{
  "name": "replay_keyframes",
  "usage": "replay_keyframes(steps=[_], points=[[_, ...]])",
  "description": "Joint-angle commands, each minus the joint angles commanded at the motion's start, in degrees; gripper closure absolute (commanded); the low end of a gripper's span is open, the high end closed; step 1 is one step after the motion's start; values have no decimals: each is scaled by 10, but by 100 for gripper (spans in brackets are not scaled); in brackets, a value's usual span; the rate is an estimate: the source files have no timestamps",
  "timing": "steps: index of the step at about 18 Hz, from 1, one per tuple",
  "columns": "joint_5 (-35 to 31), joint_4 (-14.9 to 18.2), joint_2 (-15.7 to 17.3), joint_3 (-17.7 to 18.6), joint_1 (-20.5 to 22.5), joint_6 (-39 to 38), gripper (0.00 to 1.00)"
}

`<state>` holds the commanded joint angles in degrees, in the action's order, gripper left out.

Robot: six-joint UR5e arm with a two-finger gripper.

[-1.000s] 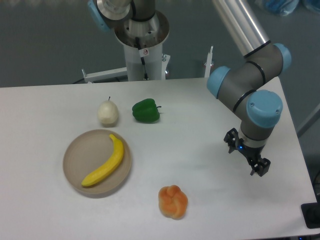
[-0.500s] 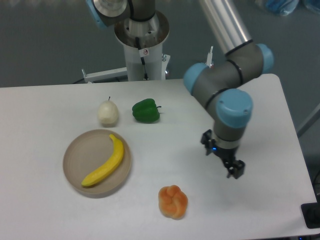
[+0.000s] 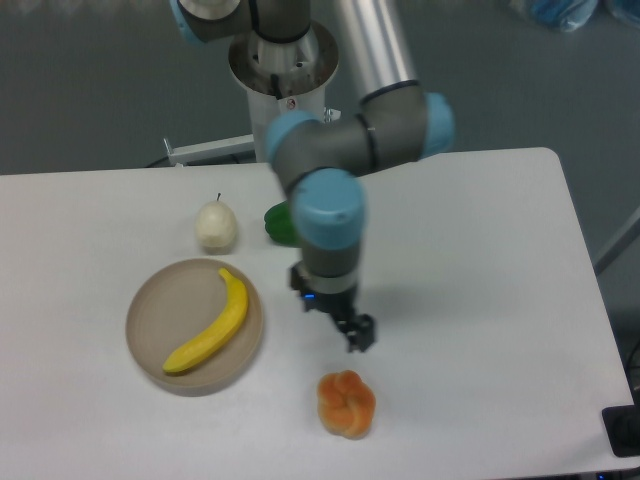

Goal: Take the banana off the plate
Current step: 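Move the open gripper over toward the banana on the beige plate, then lower the gripper onto the yellow banana and close on it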

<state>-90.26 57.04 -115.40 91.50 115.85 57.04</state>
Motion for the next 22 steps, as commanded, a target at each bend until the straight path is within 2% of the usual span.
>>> replay_keyframes(steps=[3,6,12,19,22], points=[[-3,2,-8,3,-36,-11,0],[0,0,-15,11,-54,-45,0],[0,-1,-44,11,-74,-92,0],[-1,-3,-58,14,-82,-126,0],[-1,-22,-66,14,-99,-140,0]])
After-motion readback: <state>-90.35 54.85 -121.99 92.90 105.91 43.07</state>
